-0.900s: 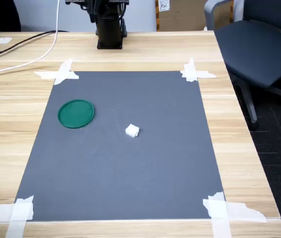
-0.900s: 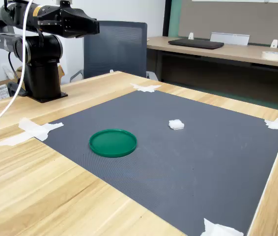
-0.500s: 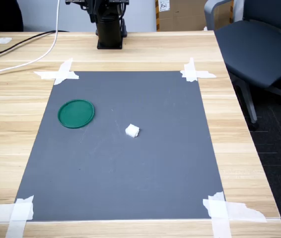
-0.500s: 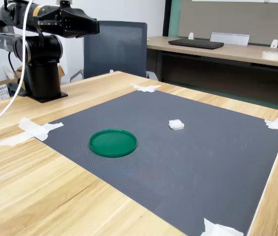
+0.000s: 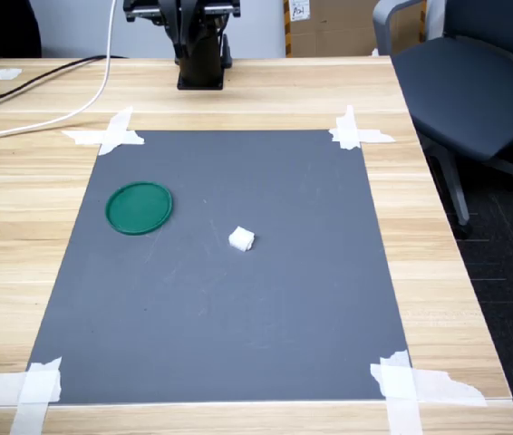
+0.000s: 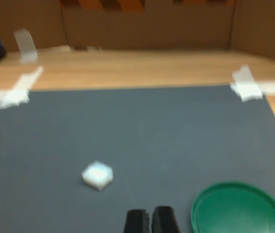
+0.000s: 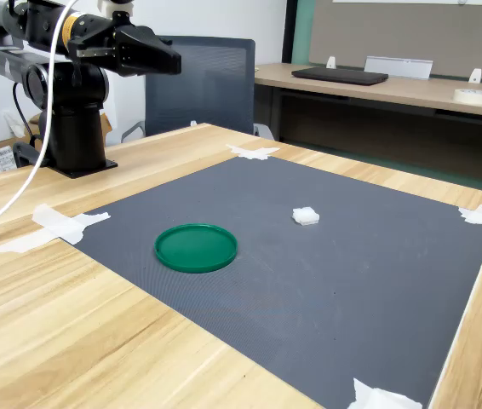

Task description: Grasp a white terminal and put it in the green lid.

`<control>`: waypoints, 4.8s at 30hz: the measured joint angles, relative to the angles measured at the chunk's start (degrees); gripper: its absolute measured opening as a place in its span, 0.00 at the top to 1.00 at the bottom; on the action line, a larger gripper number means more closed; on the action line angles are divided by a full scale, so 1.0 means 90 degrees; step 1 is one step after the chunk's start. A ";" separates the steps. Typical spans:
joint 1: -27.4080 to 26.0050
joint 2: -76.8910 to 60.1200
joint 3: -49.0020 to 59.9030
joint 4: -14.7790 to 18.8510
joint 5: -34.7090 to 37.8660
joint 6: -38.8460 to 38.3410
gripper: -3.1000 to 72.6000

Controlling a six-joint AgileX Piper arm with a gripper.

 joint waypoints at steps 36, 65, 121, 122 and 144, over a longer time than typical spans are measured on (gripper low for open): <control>0.1031 0.5388 -0.3295 -0.0238 -0.0292 -0.2333 1.00; 0.1775 0.6777 -0.3397 0.0195 -0.0449 -0.2477 1.00; 0.1775 0.9337 -0.6259 -0.7550 0.2800 0.4020 1.00; 0.1775 0.9378 -0.6299 -0.7556 0.2909 0.3940 1.00; 0.1270 0.9697 -0.7570 -0.7637 0.4768 0.2027 0.71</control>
